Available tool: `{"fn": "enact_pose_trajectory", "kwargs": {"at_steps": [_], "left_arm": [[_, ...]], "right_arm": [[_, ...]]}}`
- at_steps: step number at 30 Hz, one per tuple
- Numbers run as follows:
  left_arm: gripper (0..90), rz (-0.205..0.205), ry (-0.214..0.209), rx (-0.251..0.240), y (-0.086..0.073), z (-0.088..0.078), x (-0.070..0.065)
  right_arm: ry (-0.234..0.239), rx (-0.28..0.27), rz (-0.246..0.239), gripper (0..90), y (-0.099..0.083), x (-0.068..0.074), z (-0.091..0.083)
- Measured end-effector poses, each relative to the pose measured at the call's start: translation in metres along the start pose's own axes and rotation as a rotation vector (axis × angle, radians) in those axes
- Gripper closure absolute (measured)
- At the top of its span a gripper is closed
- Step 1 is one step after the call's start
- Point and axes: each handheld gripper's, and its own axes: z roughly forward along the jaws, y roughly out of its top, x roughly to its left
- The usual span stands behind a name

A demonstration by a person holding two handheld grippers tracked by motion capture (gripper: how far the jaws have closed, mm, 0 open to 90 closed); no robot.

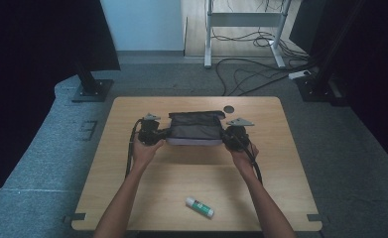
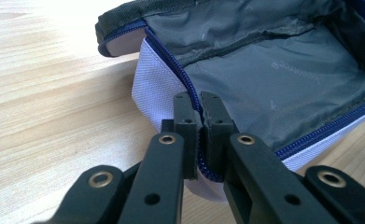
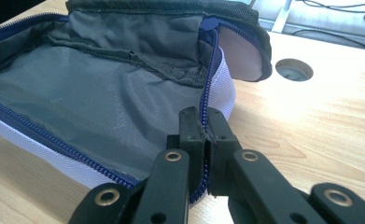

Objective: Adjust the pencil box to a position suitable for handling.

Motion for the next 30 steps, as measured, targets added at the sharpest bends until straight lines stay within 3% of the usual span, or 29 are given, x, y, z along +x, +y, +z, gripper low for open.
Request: {"fn": "enact_pose_trajectory", "kwargs": {"at_steps": [12, 25, 30], "left_arm": [[87.0, 0.023, -0.023, -0.032, -0.005, -0.018, -0.002], [86.9, 0.048, -0.021, -0.062, -0.009, -0.034, -0.007], [86.9, 0.039, -0.039, -0.084, -0.013, -0.042, -0.007]], "right_arm": [[0.016, -0.031, -0.043, 86.6, 0.004, 0.010, -0.017], [0.034, -0.063, -0.034, 86.6, 0.003, 0.017, -0.027], [0.043, -0.072, -0.044, 86.6, 0.002, 0.021, -0.032]]}}
